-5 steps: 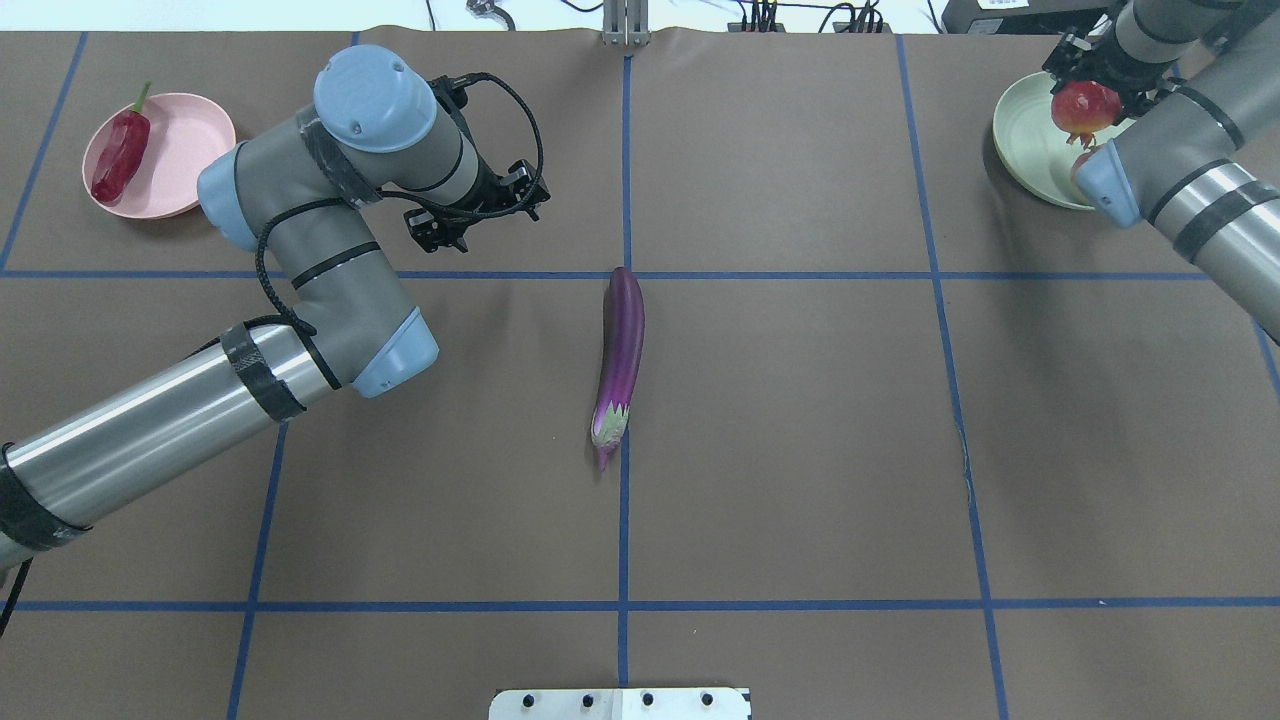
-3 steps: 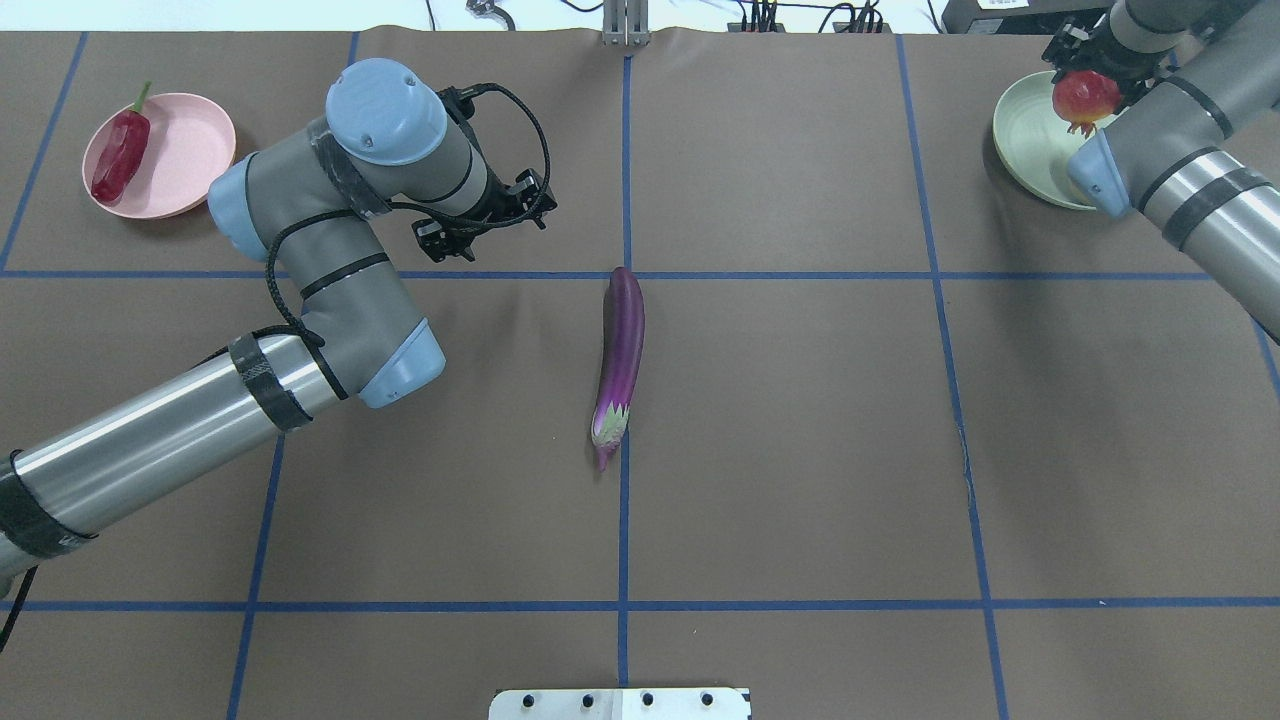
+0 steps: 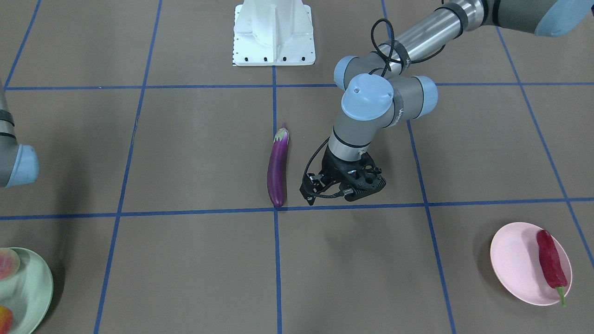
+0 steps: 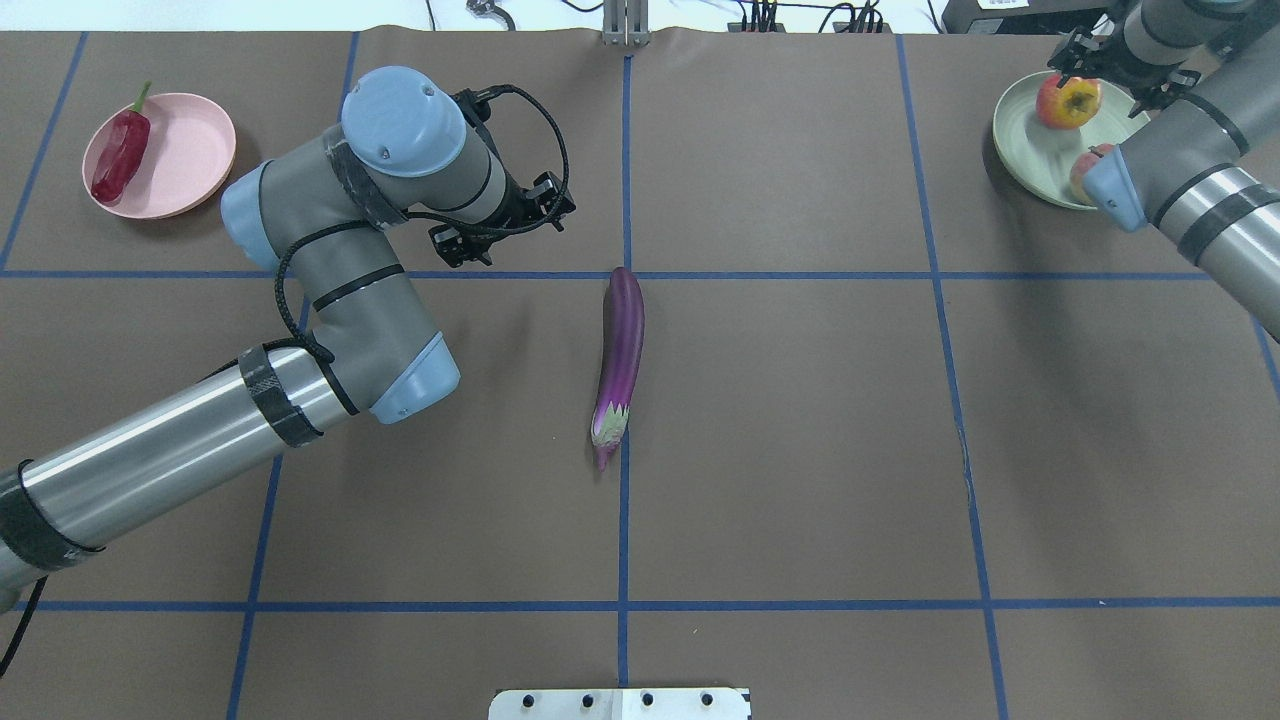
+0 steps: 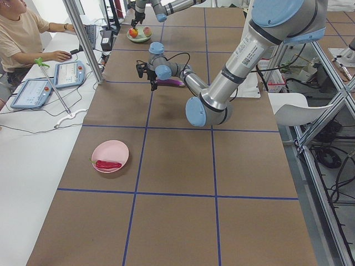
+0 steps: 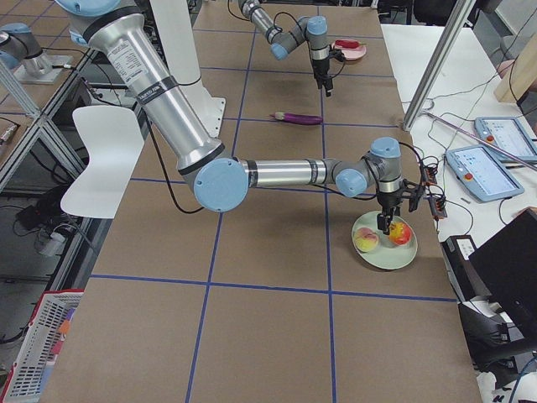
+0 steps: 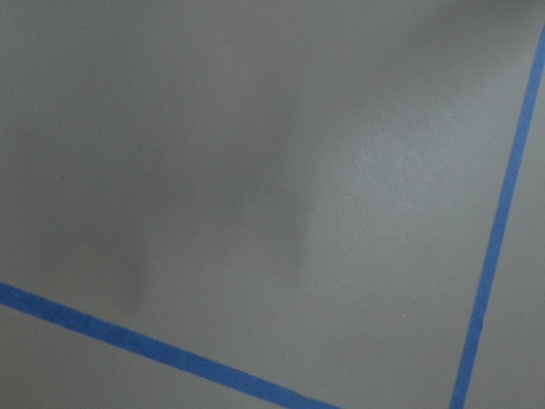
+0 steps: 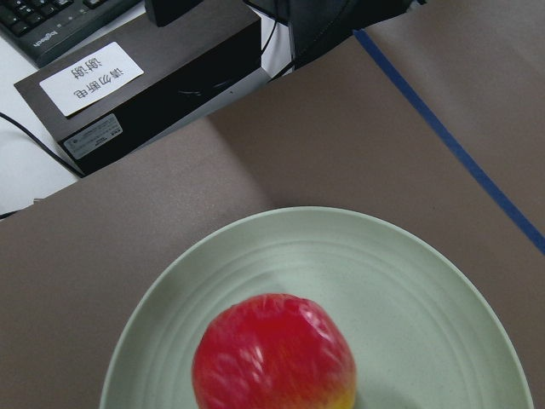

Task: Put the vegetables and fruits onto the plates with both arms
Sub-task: 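Move the left gripper over the purple eggplant and grasp it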

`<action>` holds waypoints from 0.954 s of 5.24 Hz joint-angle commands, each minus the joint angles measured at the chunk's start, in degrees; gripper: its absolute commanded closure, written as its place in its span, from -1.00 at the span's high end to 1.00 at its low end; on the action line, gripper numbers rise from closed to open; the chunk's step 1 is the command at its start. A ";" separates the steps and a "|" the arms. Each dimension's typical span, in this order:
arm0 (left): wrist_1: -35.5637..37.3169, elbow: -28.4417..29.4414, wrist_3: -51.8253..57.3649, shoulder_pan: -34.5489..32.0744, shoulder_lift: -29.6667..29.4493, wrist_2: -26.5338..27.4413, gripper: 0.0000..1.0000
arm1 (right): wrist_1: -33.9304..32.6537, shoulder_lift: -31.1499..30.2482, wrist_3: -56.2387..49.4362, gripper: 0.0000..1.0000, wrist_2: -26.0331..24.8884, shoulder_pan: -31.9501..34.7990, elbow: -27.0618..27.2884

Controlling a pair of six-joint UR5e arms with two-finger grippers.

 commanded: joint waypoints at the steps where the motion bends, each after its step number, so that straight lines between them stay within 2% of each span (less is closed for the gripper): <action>1: 10.33 -6.53 -0.01 2.87 -0.44 0.25 1.00 | -0.33 -1.67 -3.31 1.00 6.69 2.46 4.67; 2: 10.56 -6.99 0.08 4.46 -0.36 0.33 1.00 | -0.42 -3.34 -3.14 1.00 7.52 2.30 8.10; 3: 11.34 -7.08 0.25 6.21 -0.36 0.42 1.00 | -0.25 -4.75 -2.62 1.00 14.23 2.30 10.57; 5: 12.49 -6.21 4.18 9.38 -0.89 0.42 1.00 | -0.16 -8.52 -2.18 1.00 15.70 0.64 16.80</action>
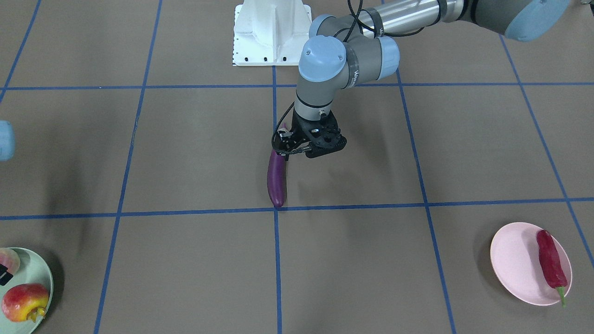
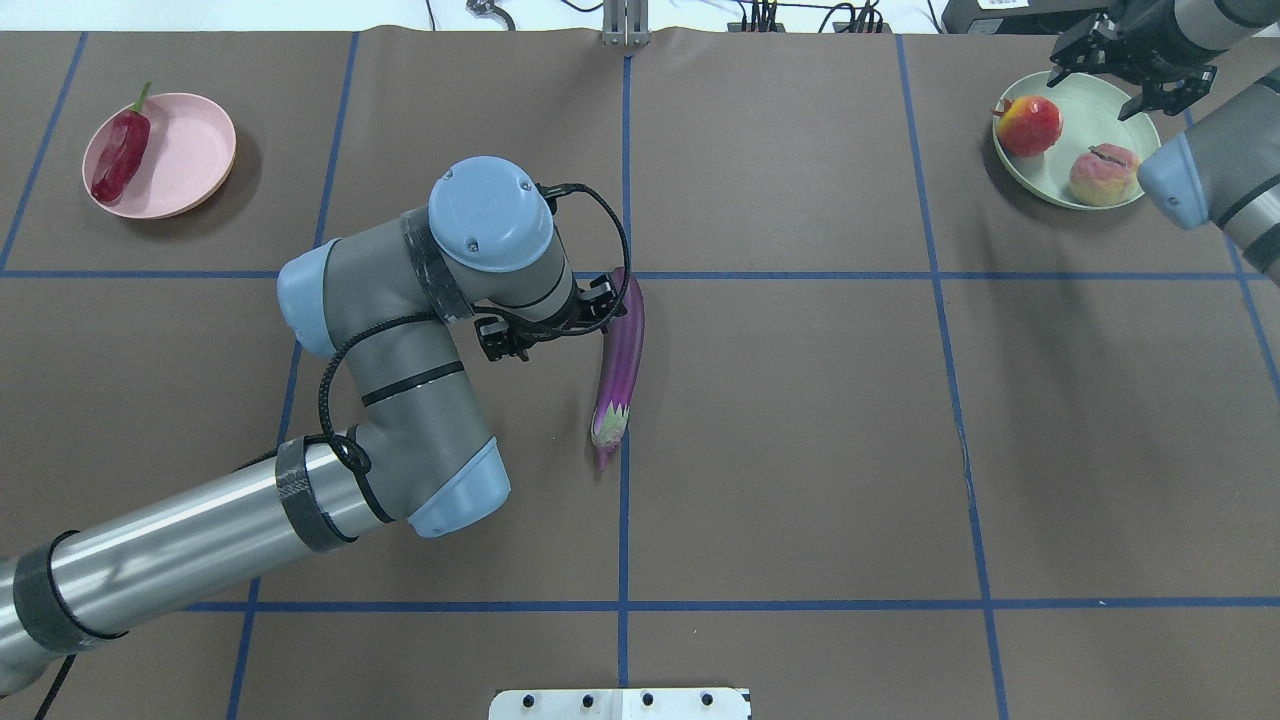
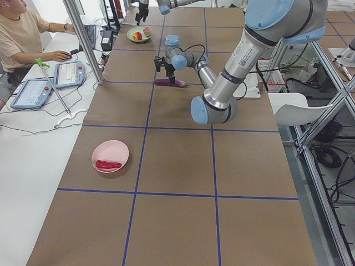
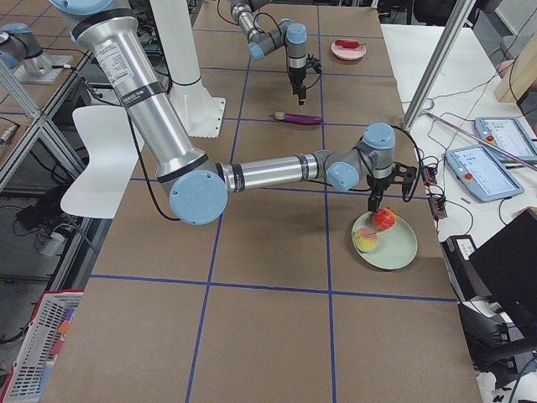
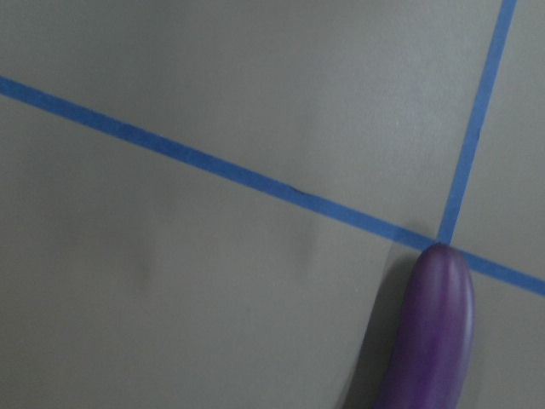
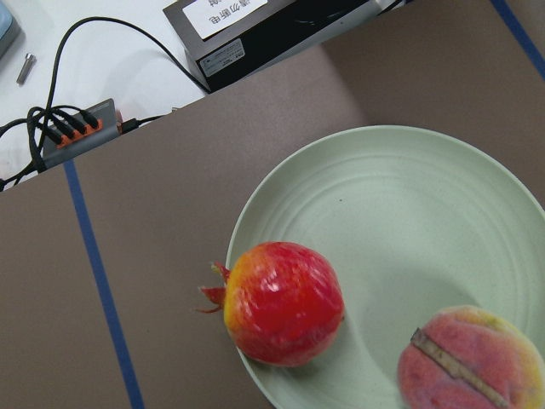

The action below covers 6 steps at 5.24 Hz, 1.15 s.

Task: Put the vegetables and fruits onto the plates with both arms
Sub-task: 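Move the left gripper over the purple eggplant and grasp it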

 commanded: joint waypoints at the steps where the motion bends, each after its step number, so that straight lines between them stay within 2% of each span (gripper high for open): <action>1: 0.16 1.36 4.13 2.40 -2.05 0.00 1.00 | 0.02 -2.39 1.01 1.00 1.06 -1.50 4.02; 2: 0.07 8.07 6.76 2.76 -6.94 0.00 1.00 | -0.06 -2.40 2.33 1.00 1.24 -1.86 4.99; 3: -0.01 11.87 11.31 2.76 -9.16 0.18 1.00 | -0.06 -2.40 2.34 1.00 1.24 -2.03 4.91; 4: -0.19 13.04 12.58 3.37 -9.19 3.57 0.93 | 0.02 -2.49 2.34 1.00 1.24 -2.21 5.00; 5: -0.28 13.93 15.29 3.90 -9.36 5.70 0.76 | 0.02 -2.57 2.25 1.00 1.24 -2.38 4.91; 6: -0.37 14.02 15.40 3.99 -9.36 5.80 0.39 | 0.02 -2.66 2.25 1.00 1.24 -2.39 4.91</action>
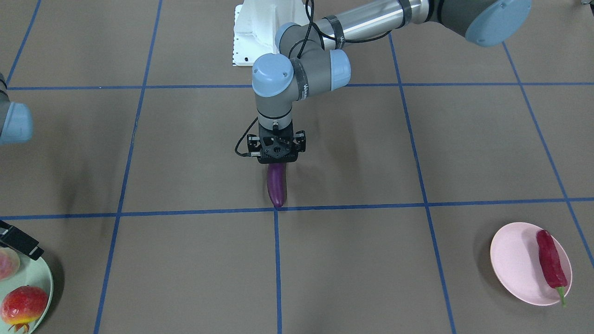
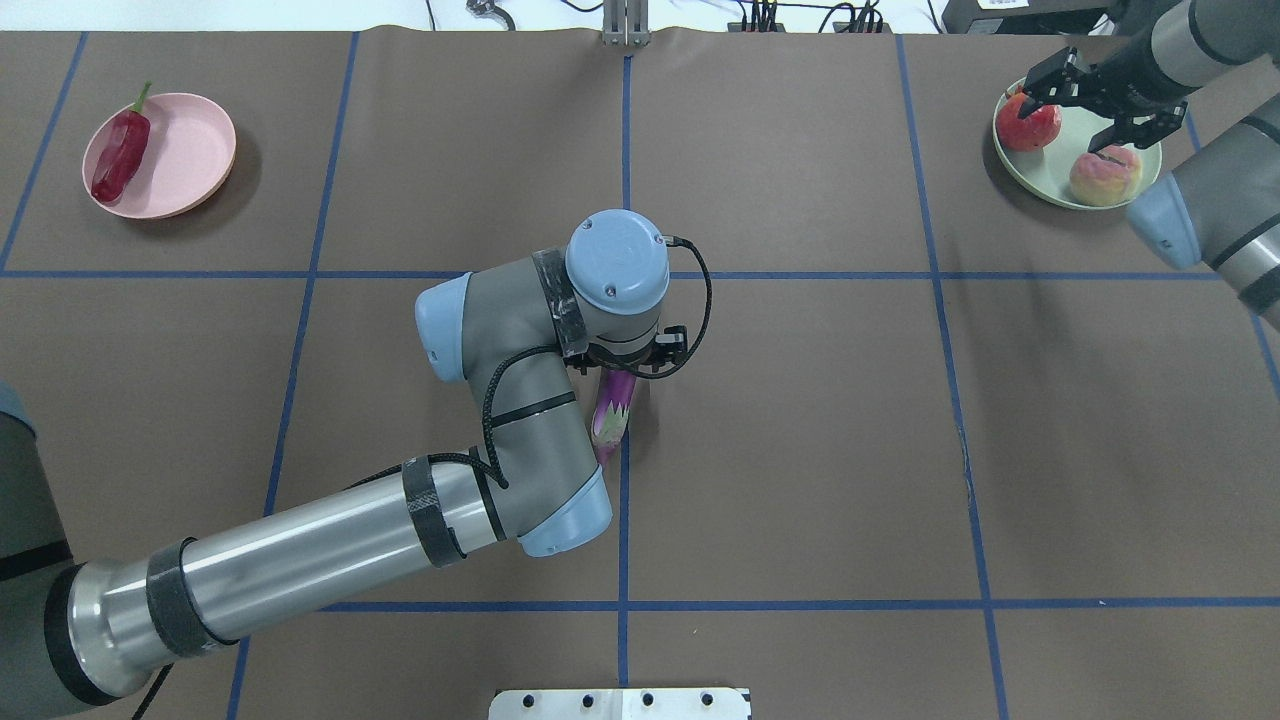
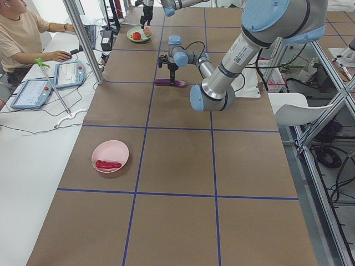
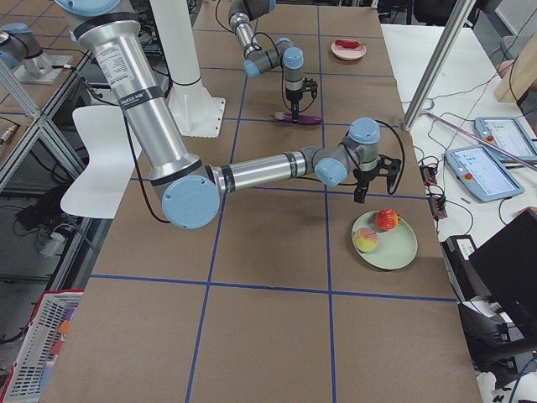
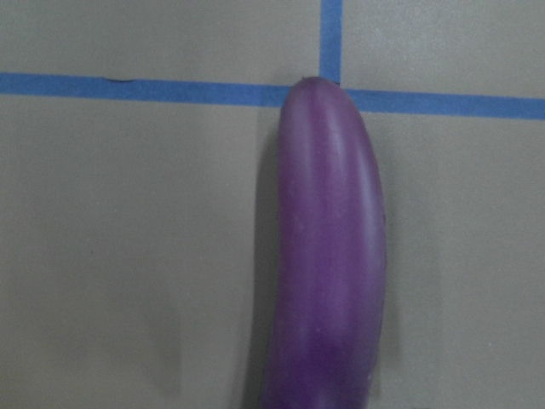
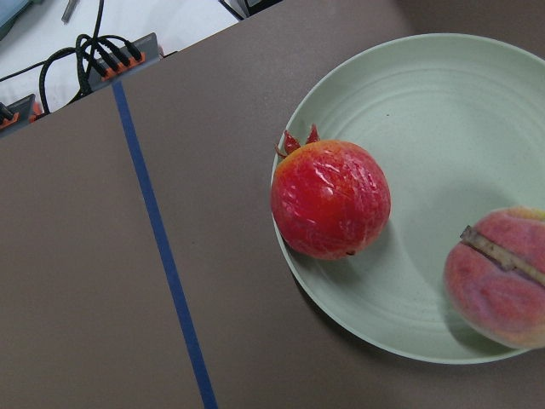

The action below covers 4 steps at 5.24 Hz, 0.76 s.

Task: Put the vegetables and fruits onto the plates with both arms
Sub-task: 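Move the left gripper over the purple eggplant and grasp it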

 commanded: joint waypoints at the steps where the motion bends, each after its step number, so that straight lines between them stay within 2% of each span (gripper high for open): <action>1: -0.43 0.74 0.48 1.04 -0.06 0.59 -0.16 | 0.00 -0.25 -0.02 1.00 -0.17 -0.49 -0.11; 2: -0.52 0.74 0.48 0.97 -0.14 0.50 -0.99 | 0.09 -0.25 -0.02 1.00 -0.26 -0.75 -0.02; 3: -0.96 -0.56 0.56 -0.17 -0.06 0.50 -1.00 | 0.18 -0.60 -0.02 1.00 0.09 -0.76 -0.02; 4: -0.61 -3.10 1.26 -4.96 1.42 -0.55 -1.00 | 0.53 -3.65 -0.63 1.00 0.18 -0.84 3.11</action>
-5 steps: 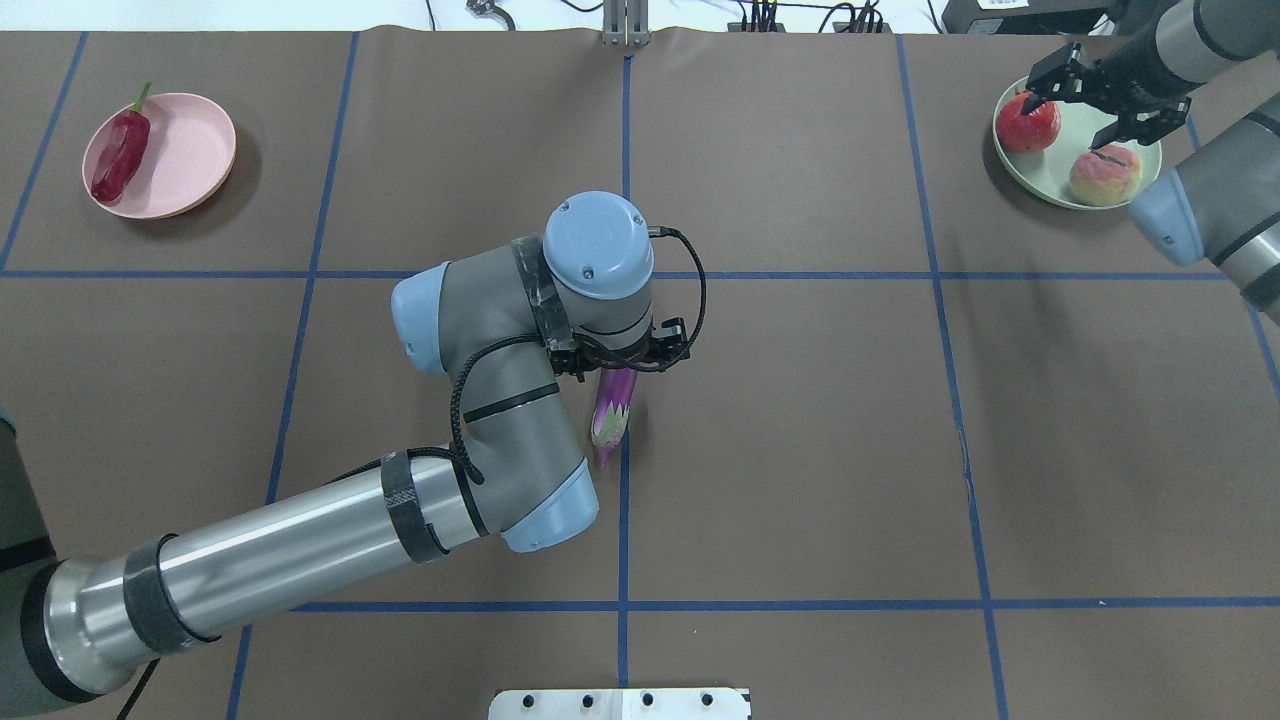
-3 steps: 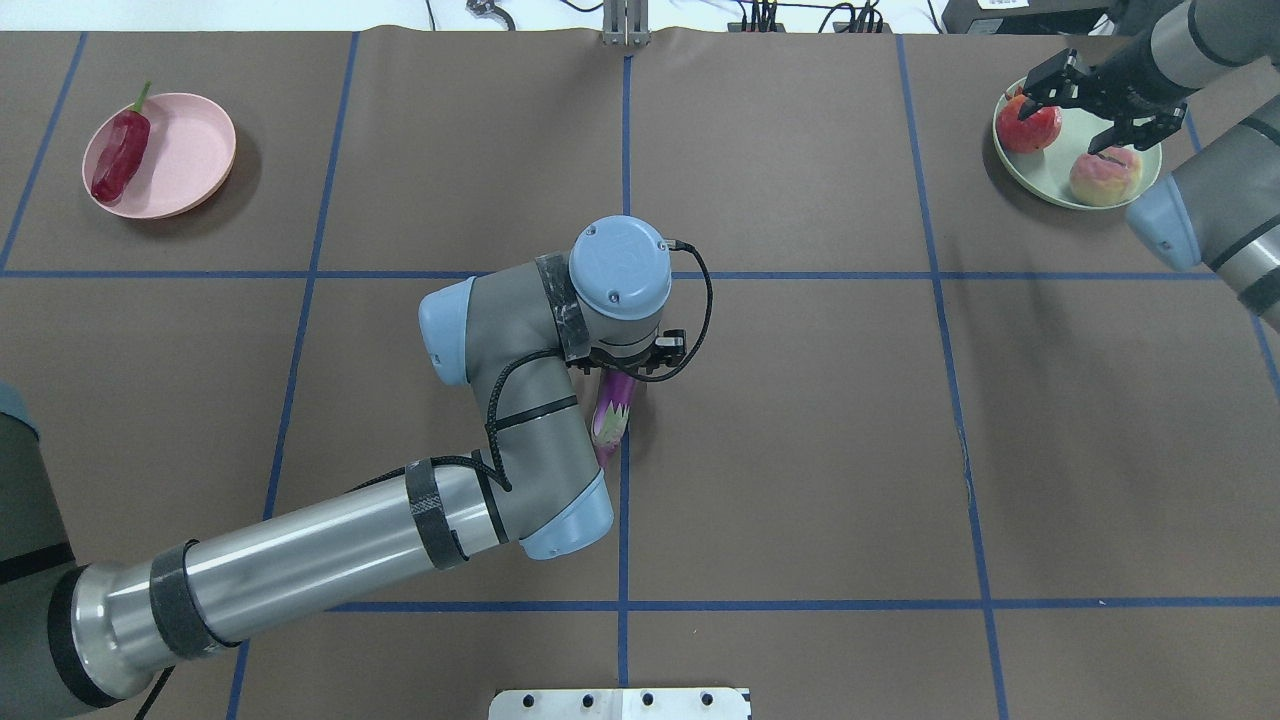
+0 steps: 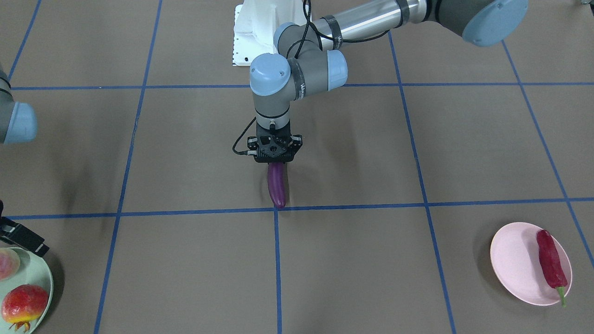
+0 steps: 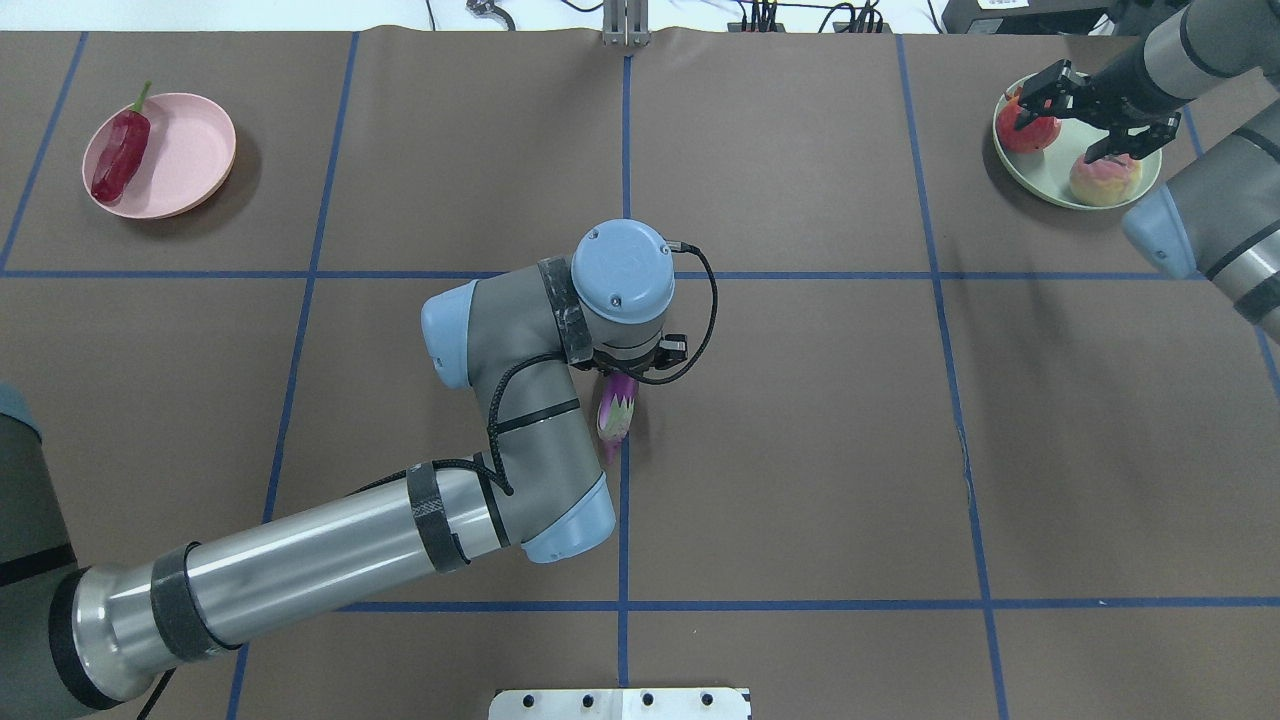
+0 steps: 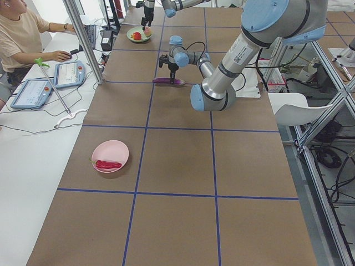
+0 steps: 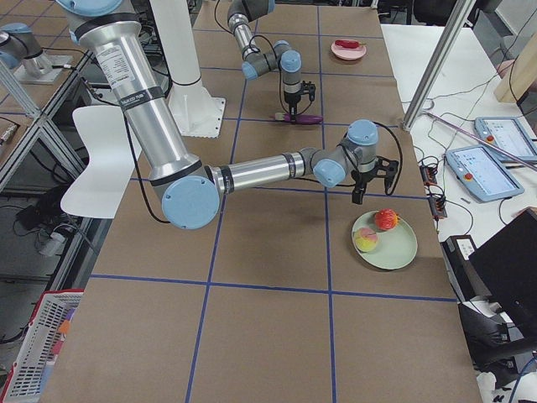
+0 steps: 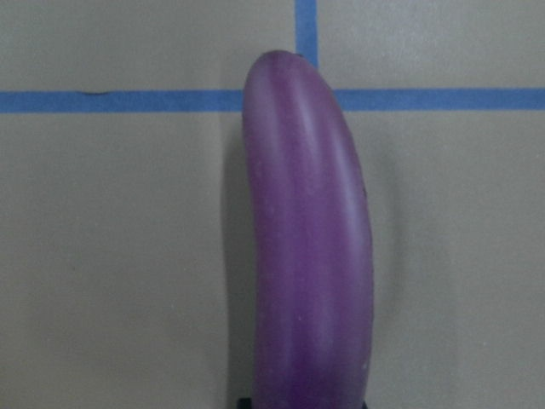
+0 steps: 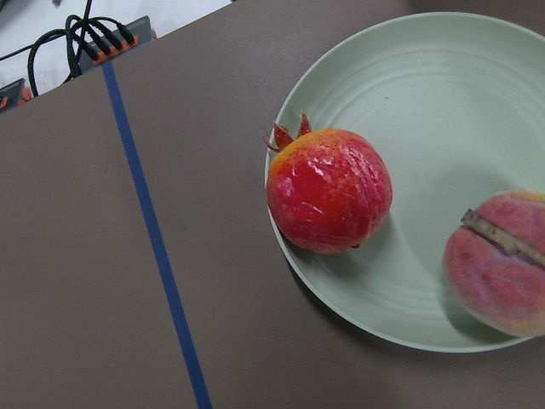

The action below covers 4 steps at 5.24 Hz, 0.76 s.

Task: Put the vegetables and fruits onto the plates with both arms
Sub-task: 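Move the left gripper over the purple eggplant and grasp it, then place the eggplant on the pink plate with the left gripper while the right withdraws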

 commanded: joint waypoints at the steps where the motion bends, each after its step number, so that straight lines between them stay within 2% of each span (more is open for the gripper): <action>1: 0.40 -5.70 9.01 -9.72 6.67 -5.41 -1.00 | 0.26 -6.74 -1.02 1.00 0.29 -0.24 7.08; 2: 0.14 -12.09 20.76 -15.35 16.73 -6.77 -1.00 | 0.26 -11.14 -2.86 1.00 0.38 -0.51 11.92; 3: -0.21 -12.59 32.62 -22.89 22.23 -8.43 -1.00 | 0.26 -14.49 -2.96 1.00 0.38 -0.60 15.45; 4: -0.21 -6.94 37.96 -30.02 22.98 -10.89 -1.00 | 0.26 -16.70 -3.40 1.00 0.38 -0.60 17.48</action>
